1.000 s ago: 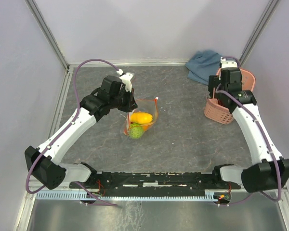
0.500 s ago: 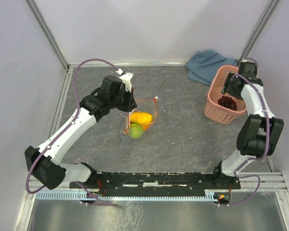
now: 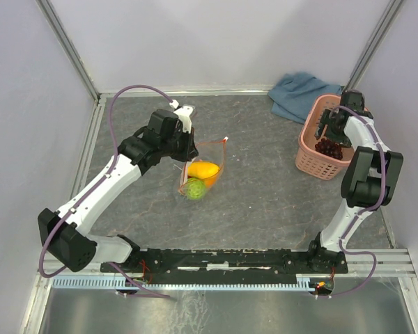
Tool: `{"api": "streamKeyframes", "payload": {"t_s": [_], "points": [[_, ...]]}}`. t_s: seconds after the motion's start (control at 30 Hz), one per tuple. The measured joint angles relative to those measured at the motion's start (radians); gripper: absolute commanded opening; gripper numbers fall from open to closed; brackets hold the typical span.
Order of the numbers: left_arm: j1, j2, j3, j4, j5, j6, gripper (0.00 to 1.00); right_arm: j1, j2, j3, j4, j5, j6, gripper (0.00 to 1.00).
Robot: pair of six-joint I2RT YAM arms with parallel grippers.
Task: Place the food in the zip-top bag and seal the zipper
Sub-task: Pick up the fake fruit from the bin.
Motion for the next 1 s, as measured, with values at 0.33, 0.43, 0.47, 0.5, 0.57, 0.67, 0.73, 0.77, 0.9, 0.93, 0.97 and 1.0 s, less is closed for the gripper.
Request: {"api": "streamKeyframes", "payload": {"t_s": [0.33,0.43,0.47,0.5,0.57,0.67,0.73,0.77,0.9,0.93,0.97,1.0], "points": [[0.000,0.008,0.000,0.002,0.001,0.000,0.03,0.000,0.098,0.027,0.010,0.014,-0.001,0.92],[0.000,0.009,0.000,0.002,0.001,0.000,0.03,0.000,0.127,0.043,0.007,0.005,-0.005,0.92],[0.000,0.009,0.000,0.002,0.001,0.000,0.03,0.000,0.135,0.047,0.003,0.002,-0.006,0.92],[0.000,0.009,0.000,0.002,0.001,0.000,0.03,0.000,0.142,0.051,0.000,0.000,-0.007,0.91],[0.000,0.009,0.000,0.002,0.001,0.000,0.03,-0.001,0.158,0.063,-0.011,-0.005,-0.007,0.90],[0.000,0.009,0.000,0.002,0.001,0.000,0.03,-0.002,0.183,0.087,-0.031,-0.013,-0.009,0.87],[0.000,0.009,0.000,0.002,0.001,0.000,0.03,-0.003,0.188,0.095,-0.038,-0.023,-0.011,0.83],[0.000,0.009,0.000,0.002,0.001,0.000,0.03,-0.004,0.188,0.097,-0.040,-0.029,-0.012,0.81],[0.000,0.009,0.000,0.002,0.001,0.000,0.03,-0.011,0.194,0.105,-0.052,-0.063,-0.012,0.69],[0.000,0.009,0.000,0.002,0.001,0.000,0.03,-0.011,0.196,0.106,-0.055,-0.069,-0.012,0.65],[0.000,0.009,0.000,0.002,0.001,0.000,0.03,-0.011,0.198,0.106,-0.057,-0.076,-0.012,0.60],[0.000,0.009,0.000,0.002,0.001,0.000,0.03,-0.011,0.199,0.106,-0.060,-0.082,-0.012,0.55]]}}
